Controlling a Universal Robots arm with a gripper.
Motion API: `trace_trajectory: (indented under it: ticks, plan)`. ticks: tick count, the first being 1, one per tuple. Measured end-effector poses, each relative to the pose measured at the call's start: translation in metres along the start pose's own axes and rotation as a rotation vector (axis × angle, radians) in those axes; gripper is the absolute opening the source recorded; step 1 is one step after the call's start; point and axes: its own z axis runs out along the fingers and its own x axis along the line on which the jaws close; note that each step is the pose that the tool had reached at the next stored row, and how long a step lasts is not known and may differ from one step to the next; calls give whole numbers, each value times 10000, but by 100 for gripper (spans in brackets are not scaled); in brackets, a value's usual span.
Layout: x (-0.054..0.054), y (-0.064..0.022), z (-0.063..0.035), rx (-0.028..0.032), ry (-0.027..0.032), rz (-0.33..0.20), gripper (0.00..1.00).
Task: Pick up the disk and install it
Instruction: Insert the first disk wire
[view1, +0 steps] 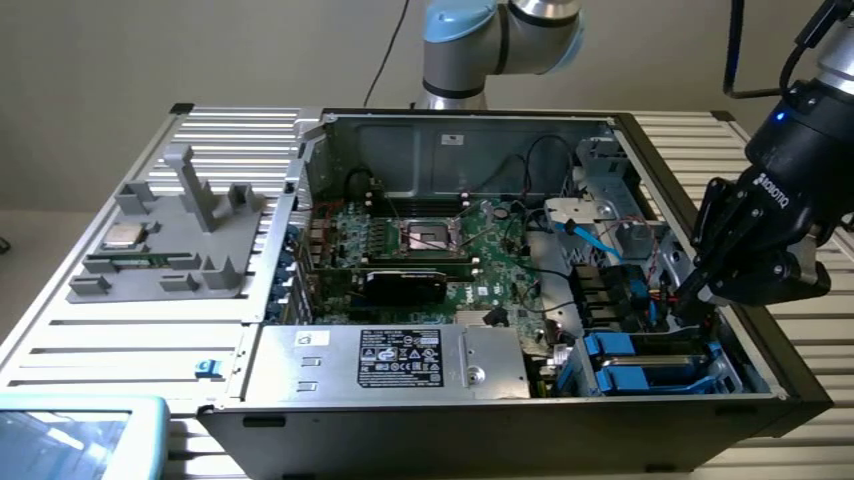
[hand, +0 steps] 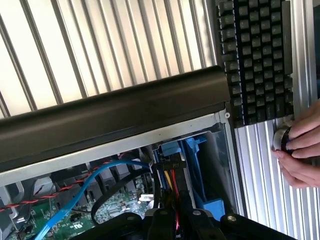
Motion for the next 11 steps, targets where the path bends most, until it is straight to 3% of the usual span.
trace_trajectory:
  ticks: [7,8,9,11]
  plan:
    - [-4,-16,4,76,52,410,15]
    - [-4,-15,5,78,29,479,15]
    - [-5,-15,4,68,-34,551,15]
    - [-5,-15,4,23,-236,701,15]
